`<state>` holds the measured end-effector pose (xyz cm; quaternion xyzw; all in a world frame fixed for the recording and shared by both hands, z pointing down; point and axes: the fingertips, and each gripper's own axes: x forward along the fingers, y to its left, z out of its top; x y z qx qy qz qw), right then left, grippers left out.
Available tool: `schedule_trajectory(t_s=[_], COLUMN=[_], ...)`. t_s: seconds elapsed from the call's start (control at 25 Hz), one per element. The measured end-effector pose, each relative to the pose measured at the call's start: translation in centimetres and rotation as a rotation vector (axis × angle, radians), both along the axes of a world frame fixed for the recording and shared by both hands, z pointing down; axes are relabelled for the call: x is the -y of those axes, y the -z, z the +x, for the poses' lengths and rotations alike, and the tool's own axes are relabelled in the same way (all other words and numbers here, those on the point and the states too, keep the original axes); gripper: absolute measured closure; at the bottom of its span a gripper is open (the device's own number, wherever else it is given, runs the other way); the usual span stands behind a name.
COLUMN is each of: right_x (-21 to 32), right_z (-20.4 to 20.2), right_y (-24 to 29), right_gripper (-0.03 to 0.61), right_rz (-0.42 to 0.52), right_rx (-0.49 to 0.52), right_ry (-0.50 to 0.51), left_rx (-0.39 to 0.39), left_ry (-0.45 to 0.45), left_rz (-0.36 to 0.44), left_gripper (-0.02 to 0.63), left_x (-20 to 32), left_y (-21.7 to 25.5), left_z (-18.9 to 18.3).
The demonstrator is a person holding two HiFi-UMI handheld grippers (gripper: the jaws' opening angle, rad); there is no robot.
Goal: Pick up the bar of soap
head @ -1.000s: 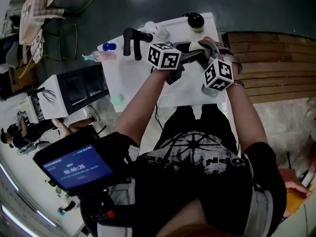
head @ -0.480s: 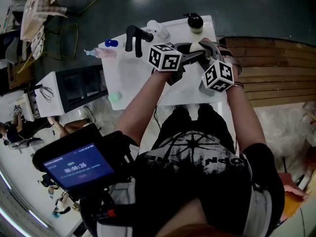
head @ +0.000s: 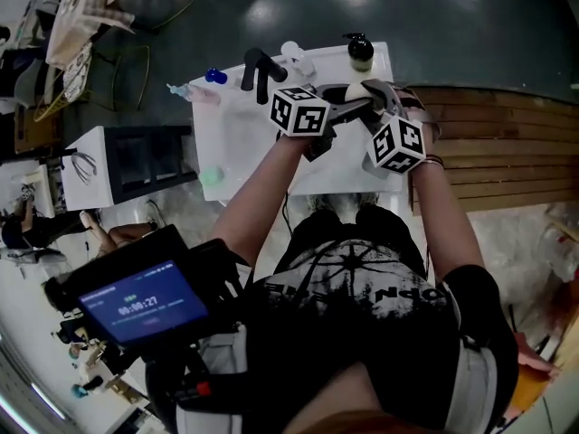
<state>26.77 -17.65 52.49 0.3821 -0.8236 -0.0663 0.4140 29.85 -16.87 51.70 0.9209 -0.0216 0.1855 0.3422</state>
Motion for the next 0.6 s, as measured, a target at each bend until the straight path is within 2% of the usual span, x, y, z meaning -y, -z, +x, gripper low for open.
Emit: schedule_trajectory(t_s=[0.6], right_x=[-0.8], right_z=[-4.3], right_y=[6.3], right_gripper=[0.365], right_rz=[0.113], right_rx=[-0.044], right_ry=[0.052], left_rx=[-0.081], left_ry=[0.063], left_rz=[0.122], left_gripper=[0.439], left_x=[-0.7], left_y=[6.5], left_z=[-4.3])
